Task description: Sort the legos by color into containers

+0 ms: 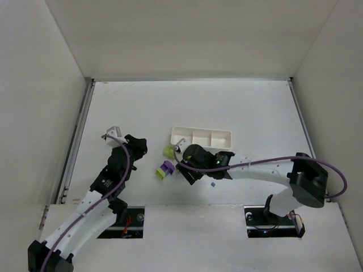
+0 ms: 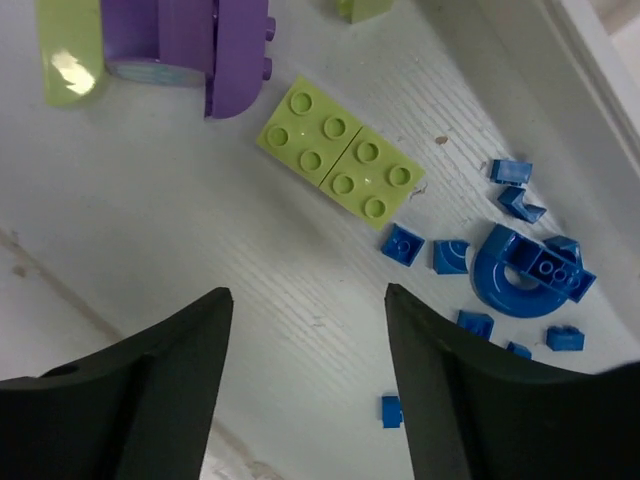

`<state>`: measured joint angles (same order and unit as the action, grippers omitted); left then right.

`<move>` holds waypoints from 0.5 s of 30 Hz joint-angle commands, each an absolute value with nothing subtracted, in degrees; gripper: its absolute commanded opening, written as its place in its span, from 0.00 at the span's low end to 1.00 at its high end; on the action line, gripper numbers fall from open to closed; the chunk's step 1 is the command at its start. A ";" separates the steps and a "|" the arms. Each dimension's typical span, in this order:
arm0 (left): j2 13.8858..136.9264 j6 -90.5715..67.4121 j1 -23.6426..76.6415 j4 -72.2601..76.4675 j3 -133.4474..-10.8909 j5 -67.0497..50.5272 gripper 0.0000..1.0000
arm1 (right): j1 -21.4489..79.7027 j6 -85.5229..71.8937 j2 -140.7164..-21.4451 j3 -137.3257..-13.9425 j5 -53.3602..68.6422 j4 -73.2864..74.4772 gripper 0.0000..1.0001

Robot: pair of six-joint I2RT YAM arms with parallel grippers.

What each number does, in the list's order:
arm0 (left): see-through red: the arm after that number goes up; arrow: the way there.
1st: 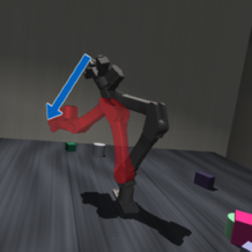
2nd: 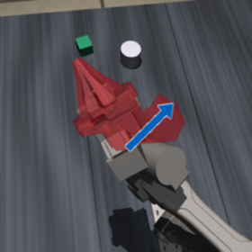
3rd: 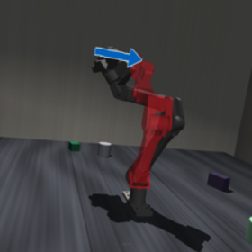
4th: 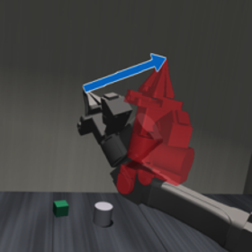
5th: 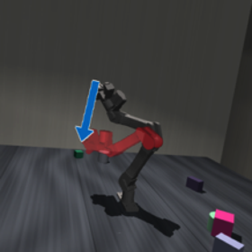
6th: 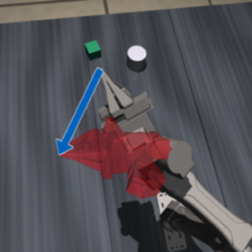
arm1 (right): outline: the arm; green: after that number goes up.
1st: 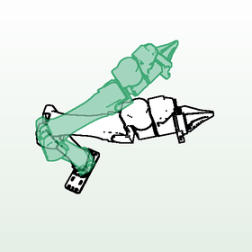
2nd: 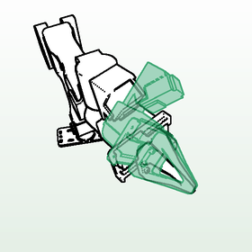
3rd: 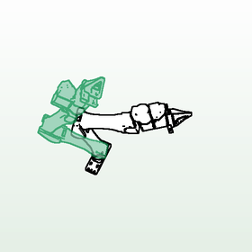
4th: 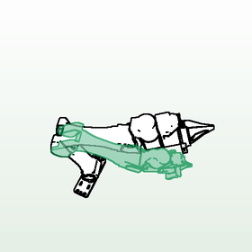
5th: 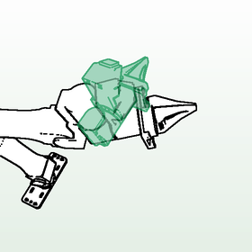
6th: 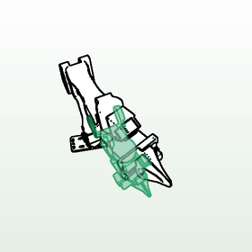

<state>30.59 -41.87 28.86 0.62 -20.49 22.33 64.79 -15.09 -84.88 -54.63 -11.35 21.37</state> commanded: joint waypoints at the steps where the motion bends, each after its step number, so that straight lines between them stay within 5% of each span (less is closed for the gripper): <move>1: 34.27 -36.39 28.96 5.88 -23.64 20.22 0.34 | 63.59 -5.55 -87.09 -59.58 -7.73 18.02 0.70; 3: 35.85 -36.56 28.08 7.11 -22.94 19.51 0.22 | 62.89 -1.95 -88.76 -60.64 -8.52 17.67 0.73; 7: 36.13 -36.65 26.59 12.11 -19.44 17.06 0.17 | 60.17 2.28 -91.58 -62.14 -8.18 17.05 0.77; 15: 35.15 -37.53 23.42 17.84 -15.82 14.41 0.40 | 58.76 6.59 -95.80 -65.56 -3.35 18.72 0.80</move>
<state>35.77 -37.95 24.32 12.23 -16.36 15.97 59.18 3.60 -95.07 -62.39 -6.98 19.53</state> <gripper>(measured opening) 0.387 0.798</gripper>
